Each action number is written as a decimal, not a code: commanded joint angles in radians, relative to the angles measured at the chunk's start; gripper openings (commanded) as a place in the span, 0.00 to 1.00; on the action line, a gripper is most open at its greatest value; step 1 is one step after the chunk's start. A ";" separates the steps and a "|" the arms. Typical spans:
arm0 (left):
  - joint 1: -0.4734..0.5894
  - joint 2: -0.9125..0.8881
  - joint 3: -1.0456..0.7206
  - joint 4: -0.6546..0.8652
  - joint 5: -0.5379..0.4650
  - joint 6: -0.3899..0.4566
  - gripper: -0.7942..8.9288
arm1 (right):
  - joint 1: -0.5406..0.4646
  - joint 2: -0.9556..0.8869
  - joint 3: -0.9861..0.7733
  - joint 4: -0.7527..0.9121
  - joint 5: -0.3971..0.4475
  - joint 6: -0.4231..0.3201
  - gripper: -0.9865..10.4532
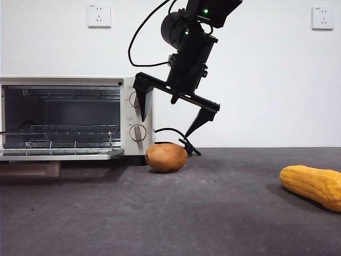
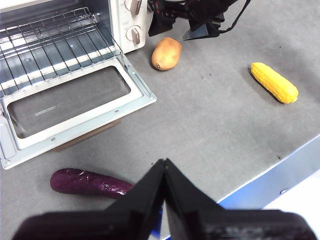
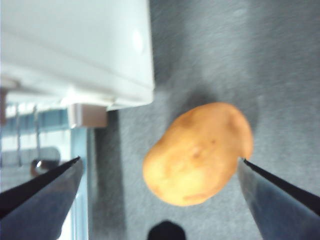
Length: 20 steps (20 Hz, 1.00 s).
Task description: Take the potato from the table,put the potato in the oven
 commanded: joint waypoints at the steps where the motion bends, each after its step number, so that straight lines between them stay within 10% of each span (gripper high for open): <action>1: -0.003 -0.006 0.005 0.003 0.004 0.007 0.08 | 0.001 0.033 0.005 0.000 0.019 0.026 0.55; 12: -0.003 -0.011 0.005 0.002 0.003 0.006 0.08 | -0.023 0.125 0.005 0.028 0.013 0.166 0.55; 20: -0.003 -0.011 0.005 0.003 0.003 0.006 0.08 | -0.023 0.132 0.005 0.032 -0.001 0.159 0.30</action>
